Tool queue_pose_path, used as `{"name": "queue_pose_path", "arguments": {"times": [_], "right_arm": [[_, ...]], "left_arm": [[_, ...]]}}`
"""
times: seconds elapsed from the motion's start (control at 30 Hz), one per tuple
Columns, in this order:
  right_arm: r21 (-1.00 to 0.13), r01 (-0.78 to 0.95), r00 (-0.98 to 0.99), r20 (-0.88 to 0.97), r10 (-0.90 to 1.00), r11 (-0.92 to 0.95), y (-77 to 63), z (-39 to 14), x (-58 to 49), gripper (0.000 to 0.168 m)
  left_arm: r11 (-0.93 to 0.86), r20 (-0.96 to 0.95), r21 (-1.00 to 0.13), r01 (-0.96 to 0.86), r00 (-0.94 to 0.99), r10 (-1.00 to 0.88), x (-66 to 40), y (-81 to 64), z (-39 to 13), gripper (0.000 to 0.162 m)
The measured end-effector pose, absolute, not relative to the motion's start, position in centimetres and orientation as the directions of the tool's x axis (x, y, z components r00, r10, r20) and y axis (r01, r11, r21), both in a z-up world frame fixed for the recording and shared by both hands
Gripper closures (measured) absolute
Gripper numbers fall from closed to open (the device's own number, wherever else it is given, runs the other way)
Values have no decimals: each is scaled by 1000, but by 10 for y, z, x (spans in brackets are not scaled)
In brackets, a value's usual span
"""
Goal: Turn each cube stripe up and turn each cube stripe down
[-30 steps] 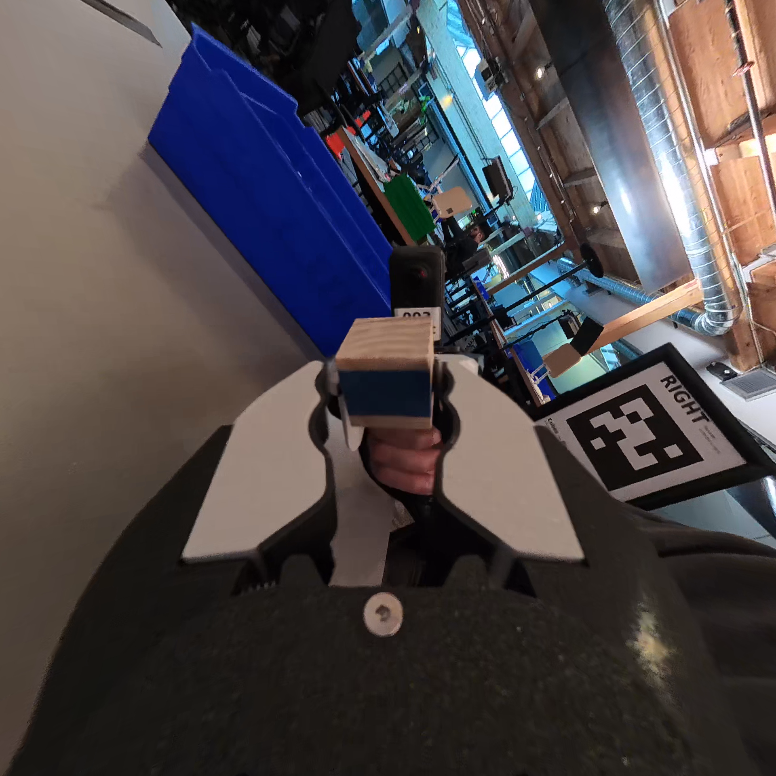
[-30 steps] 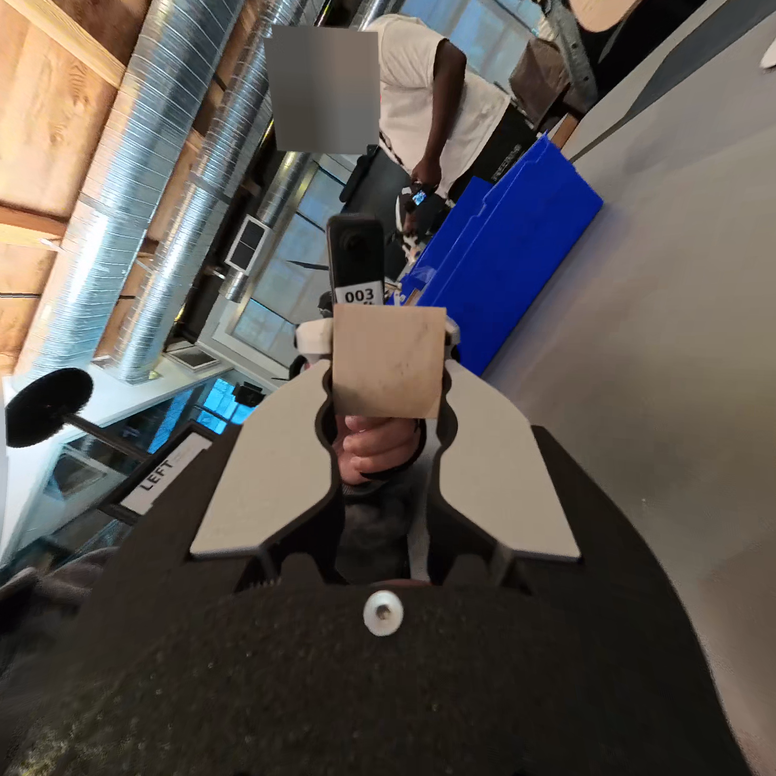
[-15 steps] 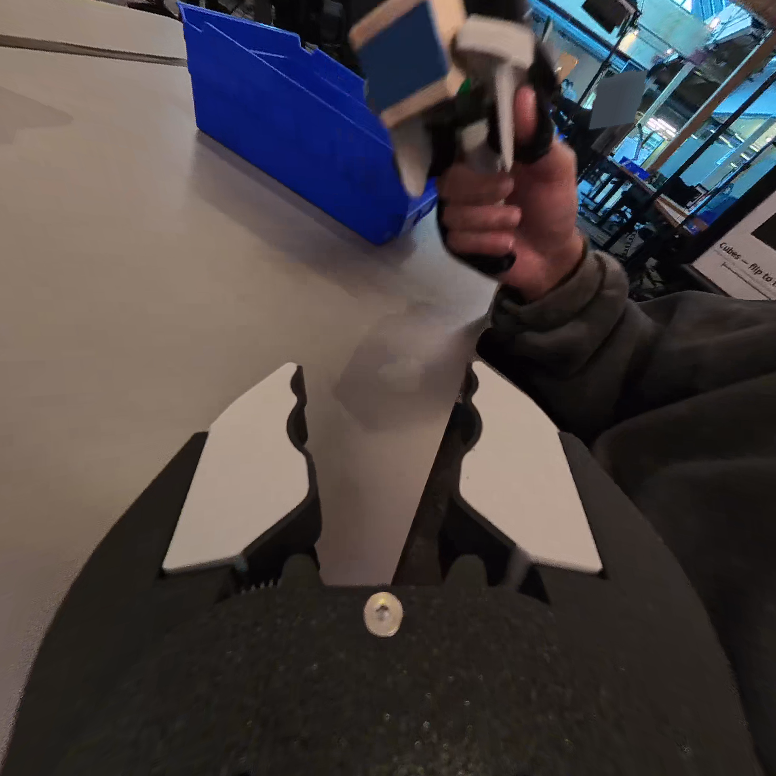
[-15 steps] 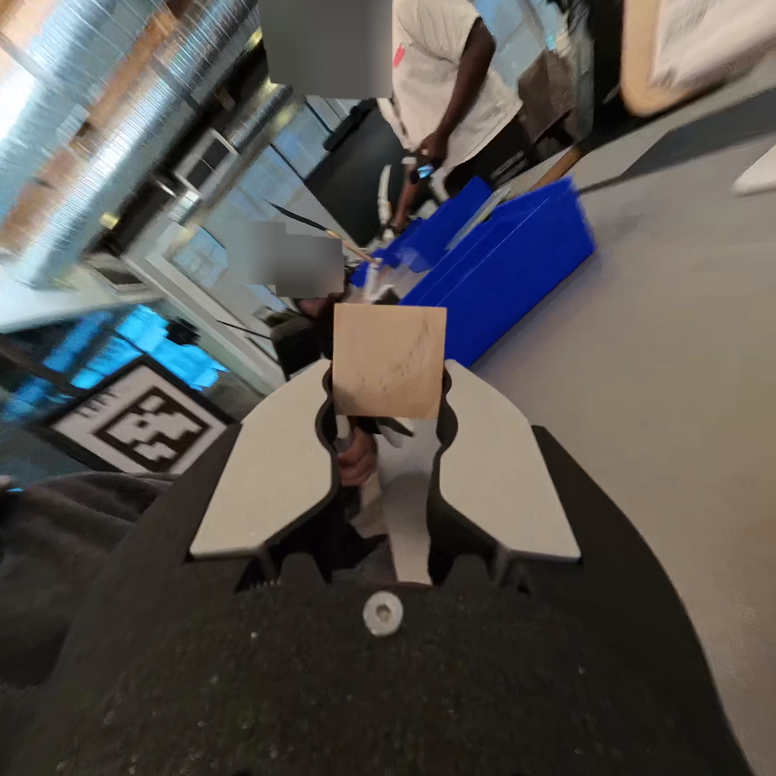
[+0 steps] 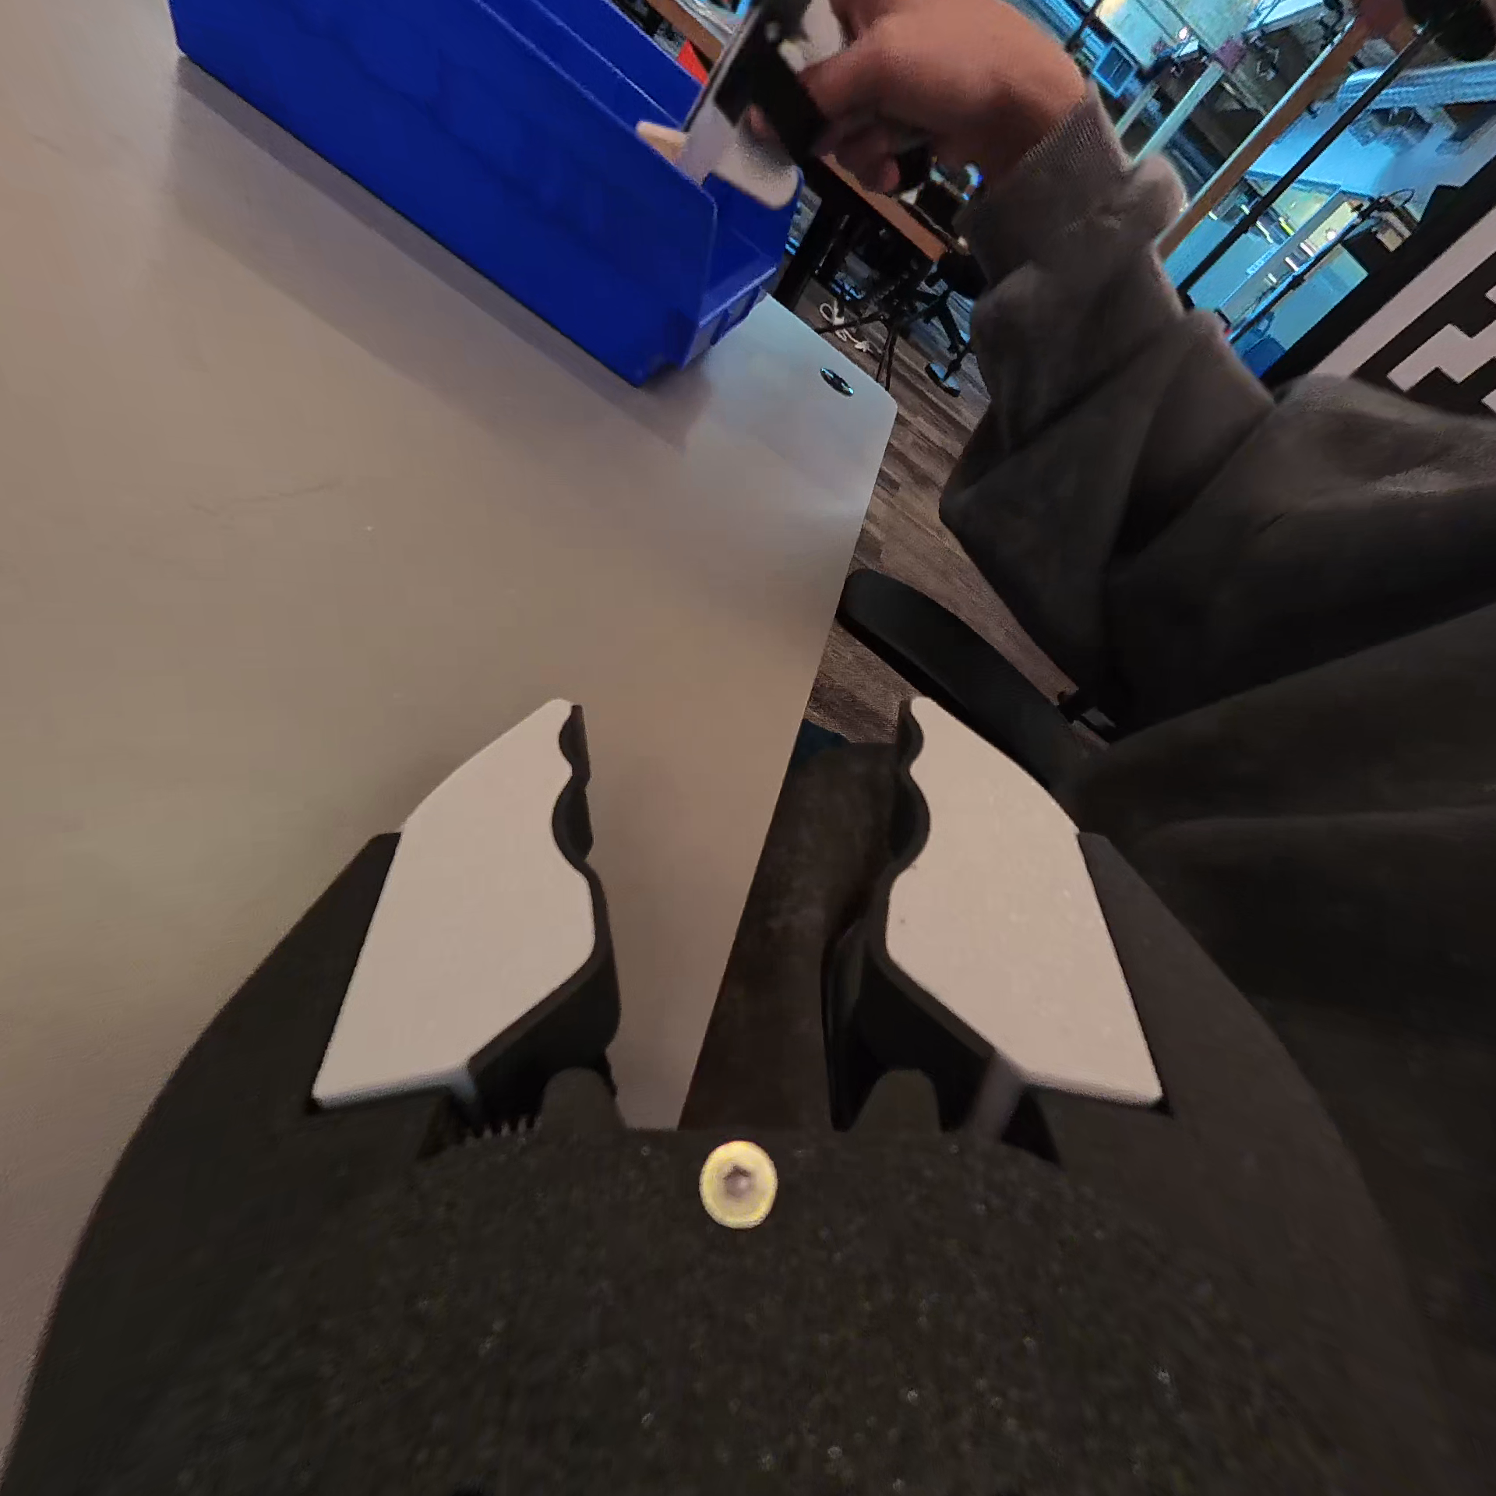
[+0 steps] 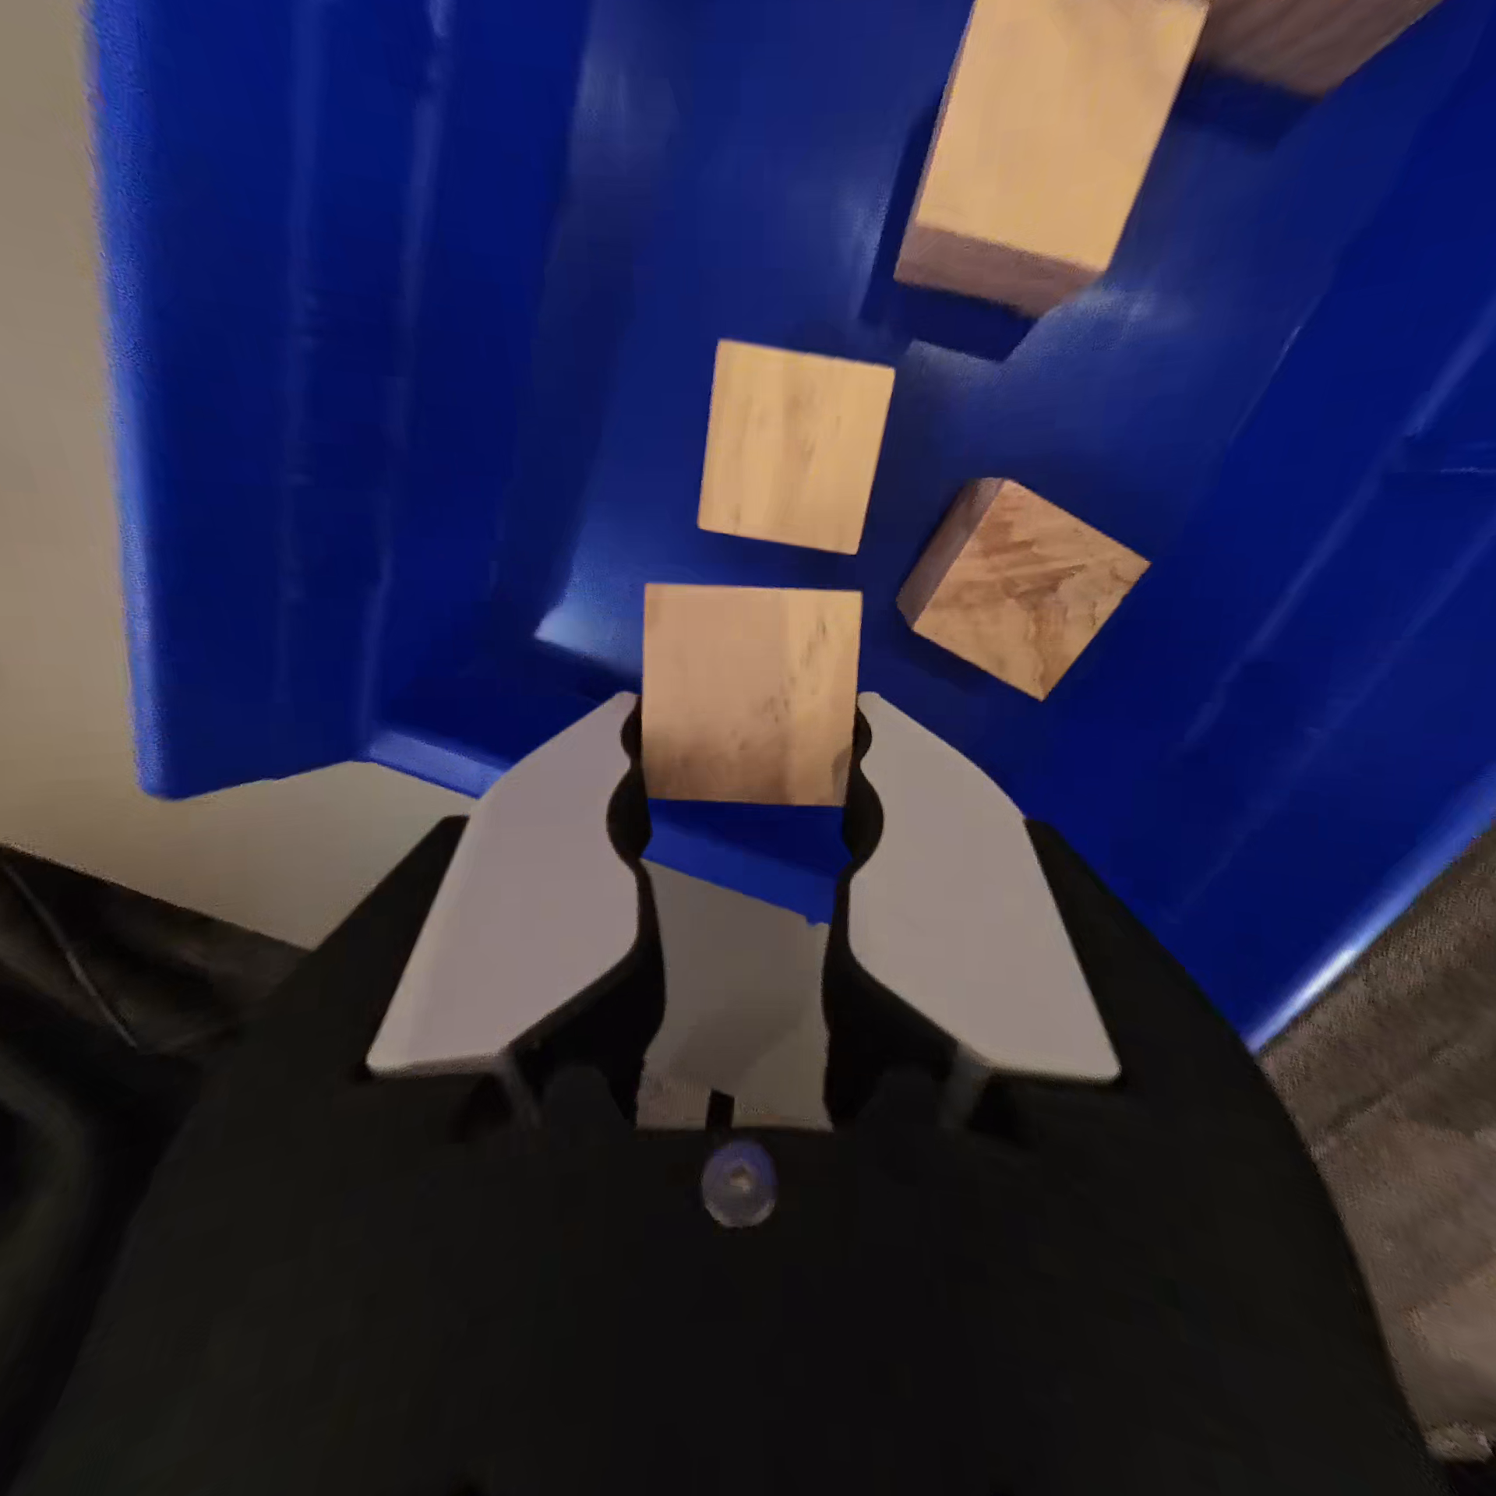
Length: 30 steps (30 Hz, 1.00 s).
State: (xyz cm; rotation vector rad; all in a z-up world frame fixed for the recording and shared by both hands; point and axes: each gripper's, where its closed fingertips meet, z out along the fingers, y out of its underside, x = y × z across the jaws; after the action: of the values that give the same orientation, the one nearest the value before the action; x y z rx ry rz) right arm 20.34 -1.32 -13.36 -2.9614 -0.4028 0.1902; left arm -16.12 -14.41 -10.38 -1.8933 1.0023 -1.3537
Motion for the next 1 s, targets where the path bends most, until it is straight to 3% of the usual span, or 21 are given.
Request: {"name": "queue_pose_path", "arguments": {"times": [0.1,0.23,0.43,0.53,0.6,0.7,0.77,0.83,0.9,1.0], "right_arm": [[-26,252,961,-112,254,-967,-14,-148,211,123],[68,268,957,-135,257,-961,-17,-169,208,122],[83,267,956,-150,253,-960,-20,-175,206,120],[32,273,951,-158,265,-961,-22,-162,208,108],[-71,260,952,-148,268,-963,-23,-135,209,105],[-386,281,936,-93,340,-879,-26,-71,189,108],[-663,262,889,-117,443,-701,-32,-26,142,108],[-869,179,796,-148,587,-461,-50,3,77,109],[-954,72,670,-169,723,-290,-76,3,8,109],[-968,-82,538,-244,807,-239,-103,-35,-73,106]], "left_arm": [[-521,488,-816,-250,183,-853,-159,-151,-103,91],[-484,449,-830,-278,183,-875,-157,-156,-104,91],[-492,460,-823,-283,175,-870,-156,-158,-106,90],[-499,467,-821,-279,177,-867,-157,-157,-105,90],[-496,460,-825,-272,186,-868,-159,-154,-104,90],[-491,443,-834,-250,226,-868,-168,-145,-100,90],[-491,427,-843,-219,283,-859,-177,-135,-97,91],[-491,409,-852,-181,353,-841,-188,-123,-95,91],[-493,395,-858,-143,430,-812,-202,-113,-95,91],[-493,372,-865,-92,543,-753,-225,-103,-99,91]]}}
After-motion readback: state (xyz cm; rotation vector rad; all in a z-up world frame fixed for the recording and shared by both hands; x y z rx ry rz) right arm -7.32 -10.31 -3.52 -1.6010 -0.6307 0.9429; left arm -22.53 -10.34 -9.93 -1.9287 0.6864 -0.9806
